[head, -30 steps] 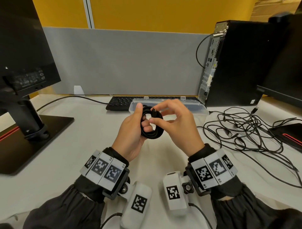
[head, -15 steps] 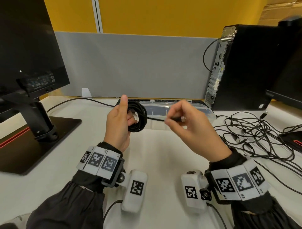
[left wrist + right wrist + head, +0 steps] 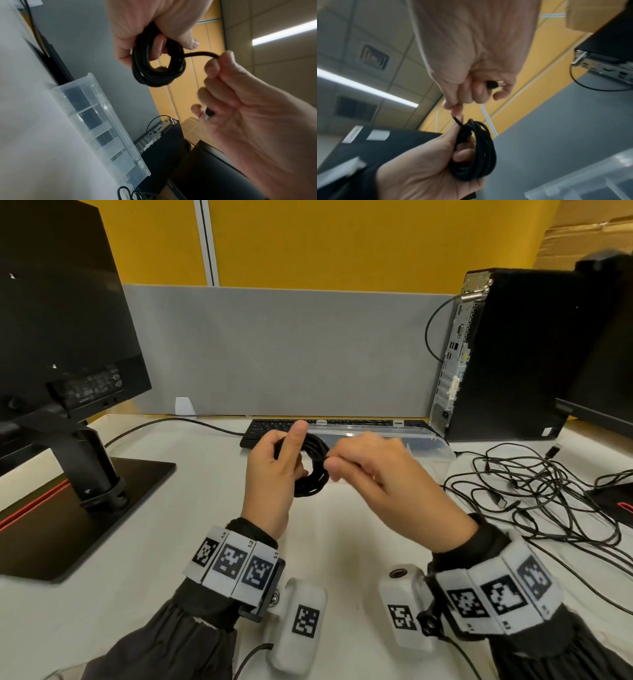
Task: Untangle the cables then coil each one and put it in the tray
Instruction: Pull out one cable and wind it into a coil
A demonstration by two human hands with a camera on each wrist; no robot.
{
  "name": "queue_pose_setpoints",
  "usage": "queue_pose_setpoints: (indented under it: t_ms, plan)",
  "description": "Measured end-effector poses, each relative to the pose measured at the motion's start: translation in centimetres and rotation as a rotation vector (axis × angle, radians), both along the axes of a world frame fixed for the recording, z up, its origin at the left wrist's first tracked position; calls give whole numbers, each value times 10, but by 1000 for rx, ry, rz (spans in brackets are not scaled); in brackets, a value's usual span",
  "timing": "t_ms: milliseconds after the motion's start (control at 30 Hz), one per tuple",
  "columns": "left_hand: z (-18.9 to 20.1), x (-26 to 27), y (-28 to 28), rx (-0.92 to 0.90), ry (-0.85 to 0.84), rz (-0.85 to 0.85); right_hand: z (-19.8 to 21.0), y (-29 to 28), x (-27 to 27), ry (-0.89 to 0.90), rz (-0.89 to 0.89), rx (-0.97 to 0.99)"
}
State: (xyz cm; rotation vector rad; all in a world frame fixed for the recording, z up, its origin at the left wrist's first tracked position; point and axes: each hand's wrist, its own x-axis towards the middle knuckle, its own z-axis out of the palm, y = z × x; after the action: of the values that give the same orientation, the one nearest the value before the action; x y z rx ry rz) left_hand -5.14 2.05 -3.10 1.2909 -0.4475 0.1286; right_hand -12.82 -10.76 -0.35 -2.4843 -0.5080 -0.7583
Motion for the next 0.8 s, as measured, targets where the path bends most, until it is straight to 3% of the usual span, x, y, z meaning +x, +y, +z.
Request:
queue_pose_setpoints:
  t_ms: [100,167,300,533,667,800]
  plan:
    - [3,-1,-1,34,53,-73,-5,-16,5,-225,-248,-91]
    - [4,-2,-1,-4,136,-172,-8,-24,12,-270,-323,-108]
    - [10,-10,-2,-152,217,-317,-11,-23,23,-71,-155,130]
    - [12,-8,-1,-144,250,-278,-9,-8,24,310,76,841]
    - [7,-8,-3,-47,236,-291,-13,-13,25,300,67,965]
    - [5,-7,-4,38,220,-276,-14,-18,25,357,95,947]
